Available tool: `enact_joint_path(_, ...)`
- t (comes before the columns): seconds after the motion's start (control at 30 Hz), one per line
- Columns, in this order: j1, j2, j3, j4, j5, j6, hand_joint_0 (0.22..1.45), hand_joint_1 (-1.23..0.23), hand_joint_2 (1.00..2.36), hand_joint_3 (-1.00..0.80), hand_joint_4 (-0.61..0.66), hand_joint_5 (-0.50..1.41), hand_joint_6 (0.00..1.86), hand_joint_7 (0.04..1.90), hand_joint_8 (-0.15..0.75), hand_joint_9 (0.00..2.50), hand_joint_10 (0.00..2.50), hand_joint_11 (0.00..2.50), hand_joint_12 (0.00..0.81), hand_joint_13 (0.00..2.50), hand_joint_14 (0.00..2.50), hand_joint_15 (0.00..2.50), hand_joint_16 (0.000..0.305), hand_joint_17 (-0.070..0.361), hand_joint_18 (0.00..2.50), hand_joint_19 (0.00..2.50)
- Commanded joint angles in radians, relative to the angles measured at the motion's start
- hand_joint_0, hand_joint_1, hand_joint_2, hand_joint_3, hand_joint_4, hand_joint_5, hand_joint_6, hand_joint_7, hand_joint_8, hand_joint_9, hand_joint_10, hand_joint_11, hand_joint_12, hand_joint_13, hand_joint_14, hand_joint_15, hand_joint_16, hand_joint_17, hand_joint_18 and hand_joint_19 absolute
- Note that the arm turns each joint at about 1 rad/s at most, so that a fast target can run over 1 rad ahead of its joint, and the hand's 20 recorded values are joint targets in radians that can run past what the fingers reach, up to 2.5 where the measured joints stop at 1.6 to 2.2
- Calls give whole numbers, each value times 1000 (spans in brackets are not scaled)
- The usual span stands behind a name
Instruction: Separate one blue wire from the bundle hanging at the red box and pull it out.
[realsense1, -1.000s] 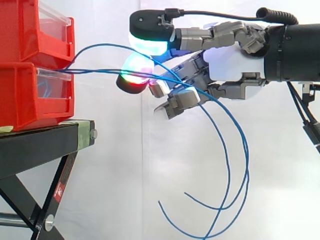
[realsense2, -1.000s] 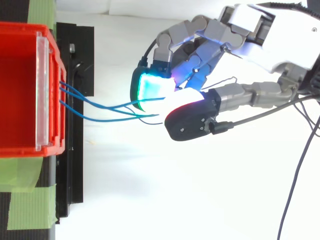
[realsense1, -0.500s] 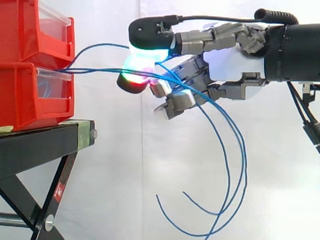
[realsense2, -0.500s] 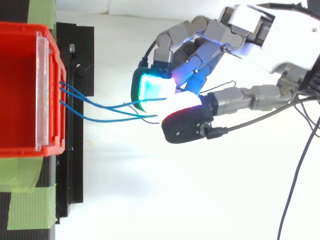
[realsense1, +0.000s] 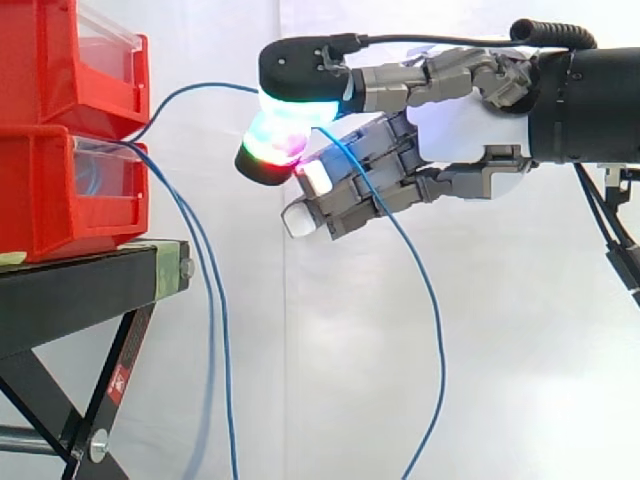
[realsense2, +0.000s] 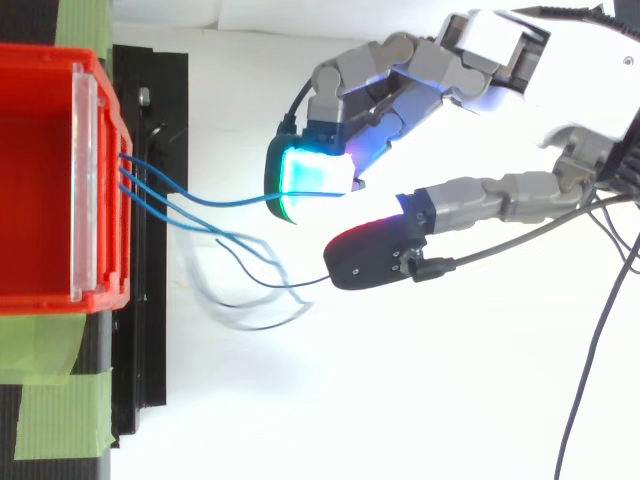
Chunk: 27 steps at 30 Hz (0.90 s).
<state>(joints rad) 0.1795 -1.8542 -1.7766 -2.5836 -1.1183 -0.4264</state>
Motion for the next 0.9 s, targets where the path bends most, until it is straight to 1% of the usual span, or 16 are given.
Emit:
enact_joint_path(0.0,0,0,0,2,0,0,559,-731,1002,-469,131,-165,726,1155,318,945,23,1051,416,688,24,689,51,114,466,550)
enact_joint_path(0.03,0,0,0,2,0,0,540,-715,1000,-500,140,-166,722,1150,325,946,21,1045,421,691,24,693,52,117,471,544)
enact_joint_path(0.23,2,0,-1,-1,0,0,503,-650,1000,-500,160,-164,719,1125,342,948,21,1052,434,702,23,694,55,124,477,548)
enact_joint_path(0.3,0,0,0,0,0,0,514,-642,1000,-500,164,-158,710,1139,339,955,20,1030,431,708,23,693,55,123,474,550)
enact_joint_path(0.43,0,0,0,2,0,0,576,-589,1002,-472,152,-143,700,1173,330,990,21,1042,415,732,24,690,51,114,482,551)
enact_joint_path(0.67,0,0,0,-1,0,0,611,-635,1012,-369,119,-140,708,1172,326,1025,22,1059,408,760,24,697,49,111,506,550)
enact_joint_path(0.87,0,0,0,-1,0,0,603,-658,1017,-300,40,-133,721,1154,321,1053,23,1069,402,788,24,696,49,110,518,549)
